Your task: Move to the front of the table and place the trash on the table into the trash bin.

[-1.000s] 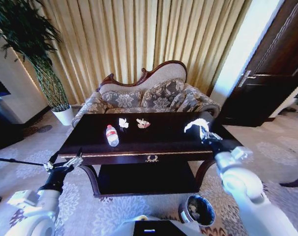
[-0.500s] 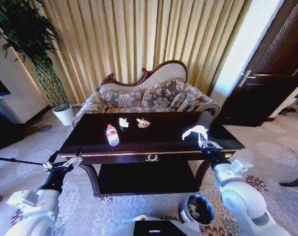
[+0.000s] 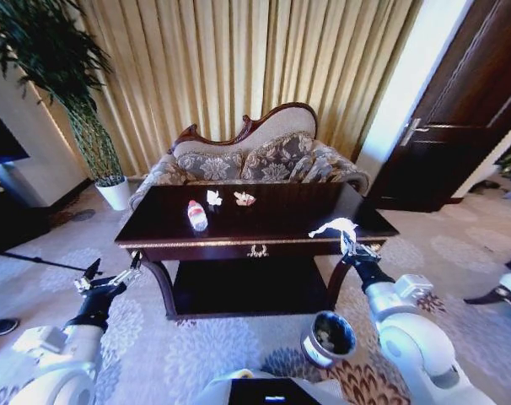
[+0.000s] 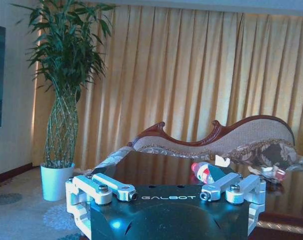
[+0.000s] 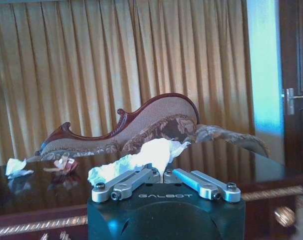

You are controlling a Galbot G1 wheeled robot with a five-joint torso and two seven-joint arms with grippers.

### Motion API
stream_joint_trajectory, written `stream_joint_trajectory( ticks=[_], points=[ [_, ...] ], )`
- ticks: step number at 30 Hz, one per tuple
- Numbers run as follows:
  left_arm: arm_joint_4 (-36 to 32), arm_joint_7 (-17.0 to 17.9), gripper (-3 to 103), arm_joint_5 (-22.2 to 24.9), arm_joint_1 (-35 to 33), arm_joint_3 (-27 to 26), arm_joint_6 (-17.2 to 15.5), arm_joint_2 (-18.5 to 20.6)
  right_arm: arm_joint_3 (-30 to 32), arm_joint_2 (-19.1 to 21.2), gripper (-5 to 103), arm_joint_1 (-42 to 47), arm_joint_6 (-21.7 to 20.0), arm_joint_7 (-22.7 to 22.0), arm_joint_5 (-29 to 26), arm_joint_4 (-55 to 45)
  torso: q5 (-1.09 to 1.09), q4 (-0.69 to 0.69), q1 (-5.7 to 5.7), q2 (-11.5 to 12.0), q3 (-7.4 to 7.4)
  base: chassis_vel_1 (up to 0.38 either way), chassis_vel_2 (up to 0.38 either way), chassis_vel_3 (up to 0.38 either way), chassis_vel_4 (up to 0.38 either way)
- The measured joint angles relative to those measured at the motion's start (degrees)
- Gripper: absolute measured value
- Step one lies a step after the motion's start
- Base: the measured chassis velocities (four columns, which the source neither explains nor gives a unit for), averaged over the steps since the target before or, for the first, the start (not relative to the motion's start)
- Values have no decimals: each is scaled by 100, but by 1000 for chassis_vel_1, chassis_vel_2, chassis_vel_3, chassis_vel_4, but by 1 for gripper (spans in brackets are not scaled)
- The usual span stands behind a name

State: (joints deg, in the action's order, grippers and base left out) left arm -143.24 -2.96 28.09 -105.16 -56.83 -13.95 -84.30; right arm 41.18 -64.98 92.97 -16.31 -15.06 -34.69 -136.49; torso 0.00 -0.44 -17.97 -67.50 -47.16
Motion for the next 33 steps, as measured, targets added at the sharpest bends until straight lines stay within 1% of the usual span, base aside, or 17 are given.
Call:
stream_joint_trajectory(
  ticks=[2, 3, 6, 10, 11, 14, 15, 16, 17, 20, 21, 23, 25, 27, 29, 31, 33],
  points=[
    [0, -1, 100, -4, -1, 0, 0, 0, -28, -48, 0, 11, -27, 18, 61, 91, -2, 2, 2, -2, 1, 220, -188, -216, 207],
    [0, -3, 100, -6, -1, 2, 0, -2, -43, -76, 0, 17, -55, 25, 79, 173, -1, 0, 3, -3, 2, 194, -126, -168, 167],
    [0, -10, 100, -11, 0, 12, 0, -9, -72, -125, 0, 14, -87, 36, 114, 470, 0, -1, 3, -4, 2, 30, -82, -81, 90],
    [0, -17, 100, -13, 0, 16, 2, -19, -114, -169, 0, -139, -74, 50, 300, 1504, 1, 0, -1, 3, -3, 0, -15, -3, 12],
    [0, -17, 100, -13, 0, 16, 2, -19, -114, -169, 0, -139, -74, 50, 300, 1504, 1, 0, -1, 3, -3, 0, 0, 0, 0],
    [0, -19, 100, -14, -8, 8, 38, -18, -160, -132, 0, -443, 44, 67, 390, 2591, 1, 4, -11, 6, -5, -62, 64, 66, -56],
    [0, -20, 100, -13, -9, 8, 45, -16, -178, -121, 0, -585, 61, 98, 421, 3021, 1, 0, -11, 6, -5, -65, 41, 41, -47],
    [0, -21, 100, -13, -9, 7, 48, -16, -184, -118, 0, -720, 69, 132, 468, 3384, 2, 3, -11, 7, -5, 0, 0, 0, 0],
    [0, -21, 100, -13, -9, 7, 48, -16, -184, -118, 0, -720, 69, 132, 468, 3384, 2, 3, -11, 7, -5, 0, 0, 0, 0],
    [0, -29, 100, -15, -2, 13, 53, -36, -255, -141, 0, -1093, 139, 199, 690, 4349, 1, 0, -3, 3, -2, 0, 0, 0, 0],
    [0, -29, 100, -15, -2, 13, 53, -36, -255, -141, 0, -1093, 139, 199, 690, 4349, 1, 0, -3, 3, -2, 0, 0, 0, 0],
    [0, -31, 100, -18, -3, 14, 57, -58, -314, -176, 0, -1340, 193, 204, 806, 5024, 0, 0, 0, 0, 0, 0, 0, 0, 0],
    [0, -32, 100, -19, -6, 14, 60, -67, -368, -204, 0, -1516, 199, 235, 836, 5476, 1, 0, 0, -1, 0, 0, 0, 0, 0],
    [0, -33, 100, -19, -9, 14, 61, -67, -385, -219, 0, -1589, 199, 291, 882, 5647, 0, 0, 0, 0, -1, 0, 0, 0, 0],
    [0, -29, 100, -18, -14, 12, 54, -66, -414, -280, 0, -1820, 219, 375, 1128, 6127, 0, 0, -3, 1, -2, 0, 0, 0, 0],
    [0, -27, 100, -16, -10, 3, 53, -62, -432, -303, 0, -1920, 229, 380, 1190, 6330, 0, 2, -3, 1, -2, 0, 0, 0, 0],
    [0, -16, 100, -17, 3, -30, 53, -56, -483, -359, 0, -2144, 238, 381, 1285, 6762, 0, 0, -4, 1, -2, 0, 0, 0, 0]
  ],
)
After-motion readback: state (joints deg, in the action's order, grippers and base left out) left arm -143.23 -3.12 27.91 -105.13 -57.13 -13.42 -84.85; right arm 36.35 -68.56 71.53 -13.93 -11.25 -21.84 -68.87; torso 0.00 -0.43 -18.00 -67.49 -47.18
